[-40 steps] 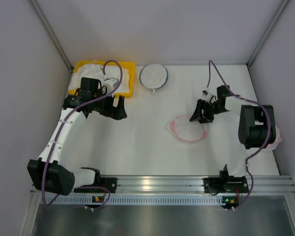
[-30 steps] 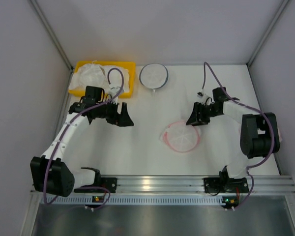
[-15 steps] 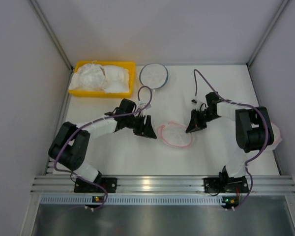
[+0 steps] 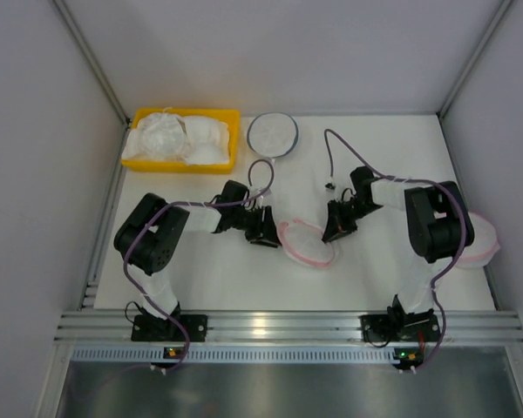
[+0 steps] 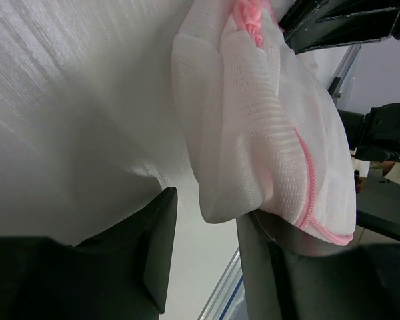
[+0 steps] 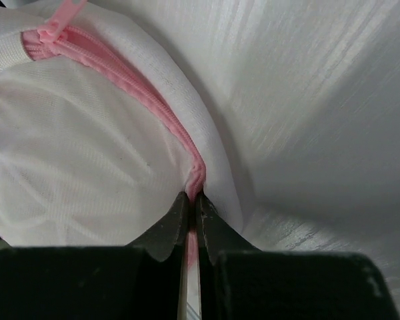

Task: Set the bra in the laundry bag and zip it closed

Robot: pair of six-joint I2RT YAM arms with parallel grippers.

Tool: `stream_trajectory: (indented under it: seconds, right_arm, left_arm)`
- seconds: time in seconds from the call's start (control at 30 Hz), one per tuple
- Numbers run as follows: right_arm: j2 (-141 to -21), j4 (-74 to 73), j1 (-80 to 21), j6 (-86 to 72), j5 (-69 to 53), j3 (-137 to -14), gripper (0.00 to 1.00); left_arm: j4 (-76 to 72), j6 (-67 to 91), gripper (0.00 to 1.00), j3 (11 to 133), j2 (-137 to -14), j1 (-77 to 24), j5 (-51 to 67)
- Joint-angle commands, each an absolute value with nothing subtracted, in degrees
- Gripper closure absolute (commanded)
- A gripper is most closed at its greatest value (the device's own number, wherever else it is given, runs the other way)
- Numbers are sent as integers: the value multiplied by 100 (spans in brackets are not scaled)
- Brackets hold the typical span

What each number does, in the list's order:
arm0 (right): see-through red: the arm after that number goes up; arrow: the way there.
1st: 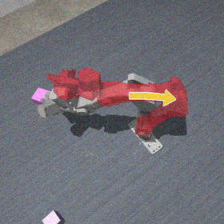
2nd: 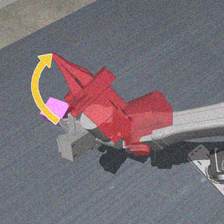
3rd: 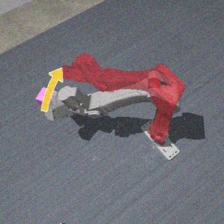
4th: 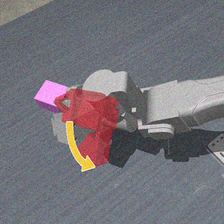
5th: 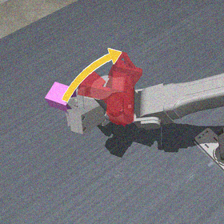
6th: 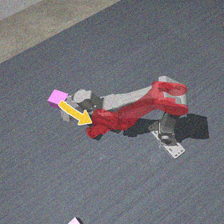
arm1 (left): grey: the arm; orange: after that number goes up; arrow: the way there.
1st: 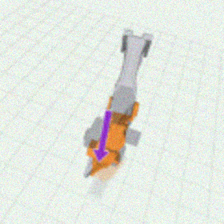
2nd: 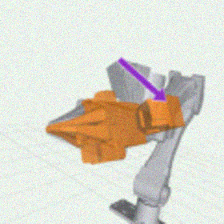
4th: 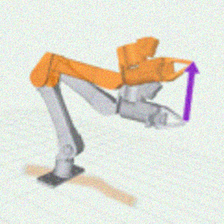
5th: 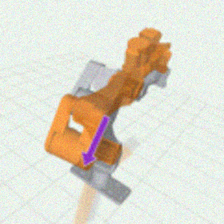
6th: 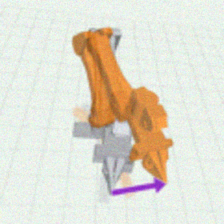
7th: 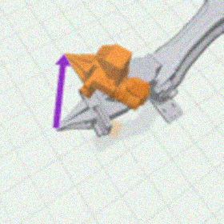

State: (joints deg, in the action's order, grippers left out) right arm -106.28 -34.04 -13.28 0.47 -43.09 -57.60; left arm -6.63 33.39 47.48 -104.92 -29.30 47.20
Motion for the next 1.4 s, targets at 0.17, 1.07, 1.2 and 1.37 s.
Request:
stream_trajectory:
  seconds: [0.17,1.07,1.2,1.37]
  right_arm:
    - [-9968,-4095,-1538,904,-4193,-6538,85]
    - [-7409,-2804,-4921,2583,-510,-5405,2]
    - [-7593,-2681,-5518,2733,-194,-5388,0]
    - [-7901,-2532,-6108,2664,130,-5195,1]
  left_arm:
    - [-1440,3919,86,4746,-10468,-2909,5080]
    - [-1389,4448,100,4939,-11030,-2602,5484]
    - [-1318,4403,100,4966,-11065,-2602,5467]
    - [-1213,4351,100,5001,-11065,-2566,5476]
